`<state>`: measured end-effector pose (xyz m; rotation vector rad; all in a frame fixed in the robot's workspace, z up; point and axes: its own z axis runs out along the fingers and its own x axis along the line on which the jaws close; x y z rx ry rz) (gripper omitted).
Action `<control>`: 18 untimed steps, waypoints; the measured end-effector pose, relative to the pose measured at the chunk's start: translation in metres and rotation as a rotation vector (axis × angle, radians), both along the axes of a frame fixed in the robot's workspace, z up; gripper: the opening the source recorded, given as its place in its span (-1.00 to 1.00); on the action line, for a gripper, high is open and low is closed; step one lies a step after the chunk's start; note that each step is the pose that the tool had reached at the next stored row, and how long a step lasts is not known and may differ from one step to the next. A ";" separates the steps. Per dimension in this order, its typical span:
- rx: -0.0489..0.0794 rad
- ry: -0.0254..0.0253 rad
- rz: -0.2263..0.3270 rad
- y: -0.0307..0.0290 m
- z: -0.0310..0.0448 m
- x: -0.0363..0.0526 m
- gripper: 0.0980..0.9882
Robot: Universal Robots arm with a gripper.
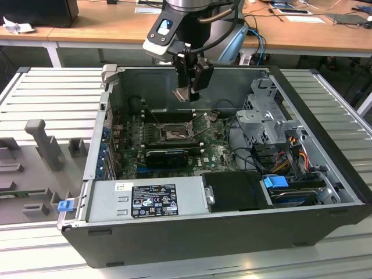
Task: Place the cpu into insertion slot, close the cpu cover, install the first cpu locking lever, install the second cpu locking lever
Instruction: 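Place the cpu into insertion slot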
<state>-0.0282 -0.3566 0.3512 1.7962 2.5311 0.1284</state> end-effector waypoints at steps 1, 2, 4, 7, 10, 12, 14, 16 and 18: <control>0.000 0.0000 -0.003 0.0000 -0.0001 0.0000 -0.04; 0.000 0.0000 -0.006 0.0000 -0.0003 0.0000 -0.04; 0.000 0.0000 -0.013 0.0000 -0.0006 0.0000 -0.04; 0.000 0.0000 -0.027 0.0000 -0.0011 0.0000 -0.04; 0.000 0.0000 -0.043 0.0000 -0.0018 0.0000 -0.04; 0.000 0.0000 -0.050 0.0000 -0.0020 0.0000 -0.04; 0.000 0.0000 -0.083 0.0000 -0.0029 0.0000 -0.04; 0.000 0.0000 -0.130 0.0000 -0.0043 0.0000 -0.04; 0.000 0.0000 -0.171 0.0000 -0.0055 0.0000 -0.04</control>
